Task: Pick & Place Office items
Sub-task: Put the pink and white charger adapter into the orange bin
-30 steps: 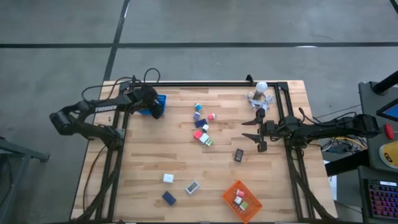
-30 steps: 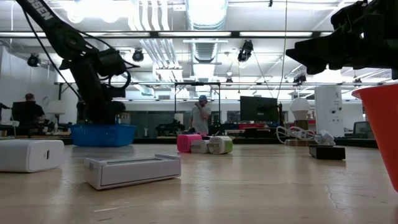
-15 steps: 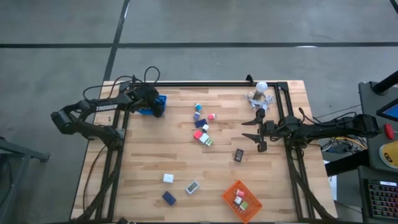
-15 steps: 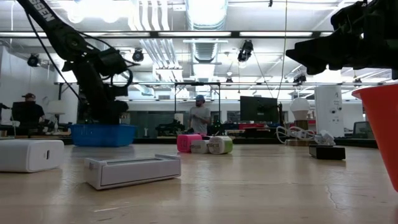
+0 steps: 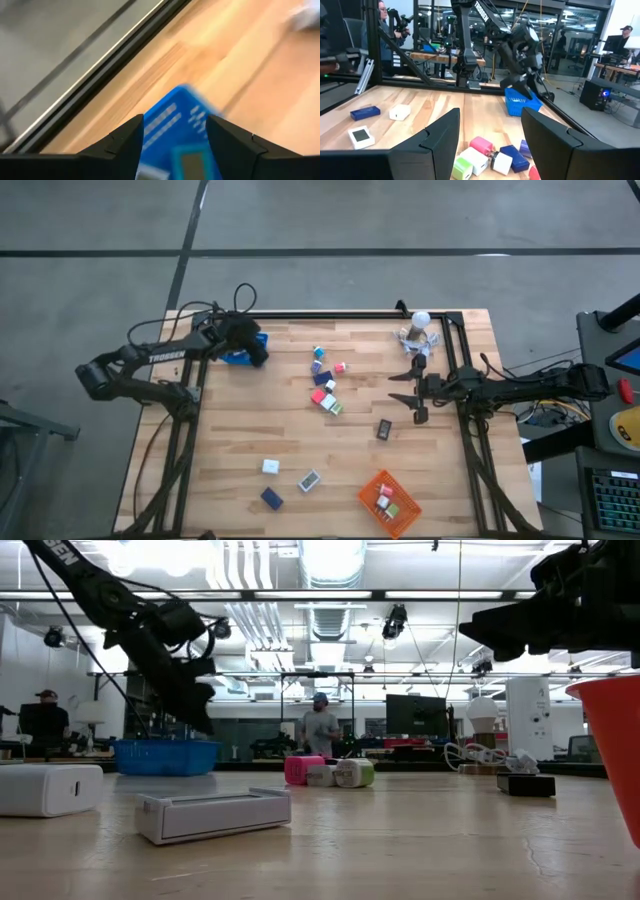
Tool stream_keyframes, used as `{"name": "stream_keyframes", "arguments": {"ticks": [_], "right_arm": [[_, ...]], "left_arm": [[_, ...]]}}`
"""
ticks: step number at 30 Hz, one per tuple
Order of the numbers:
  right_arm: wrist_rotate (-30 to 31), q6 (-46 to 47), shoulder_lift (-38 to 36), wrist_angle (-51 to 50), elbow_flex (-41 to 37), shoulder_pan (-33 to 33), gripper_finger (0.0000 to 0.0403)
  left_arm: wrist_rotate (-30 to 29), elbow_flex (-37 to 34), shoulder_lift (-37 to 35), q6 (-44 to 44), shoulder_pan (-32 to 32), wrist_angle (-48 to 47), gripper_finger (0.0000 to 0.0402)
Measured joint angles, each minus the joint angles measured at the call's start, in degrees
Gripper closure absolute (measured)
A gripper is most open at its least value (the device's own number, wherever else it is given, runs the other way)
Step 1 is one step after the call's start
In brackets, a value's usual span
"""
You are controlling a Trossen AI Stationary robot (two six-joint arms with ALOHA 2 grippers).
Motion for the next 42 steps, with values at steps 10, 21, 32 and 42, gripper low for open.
{"name": "stream_keyframes", "arguments": {"ticks": [10, 21, 32, 42], "right_arm": [[0.61, 0.20, 0.01, -2.05, -0.02, 0.00, 0.0193], [3.19, -1.36, 4.43, -21.10, 12.37, -0.02, 0.0193], [2.88, -5.41, 25.17, -44.95, 32.99, -3.50, 0.0193], [-0.21, -13.13, 44.06, -65.78, 52.80, -6.72, 0.0185]], "left_arm": [[8.93, 0.00, -0.43, 3.48, -7.22, 11.03, 0.0186], [21.62, -0.07, -0.43, 5.53, -15.19, 24.15, 0.0186], [24.15, -2.67, -0.44, 7.64, -20.45, 28.95, 0.0186], [24.39, -10.51, -3.17, 7.09, -20.71, 39.22, 0.0186]]}}
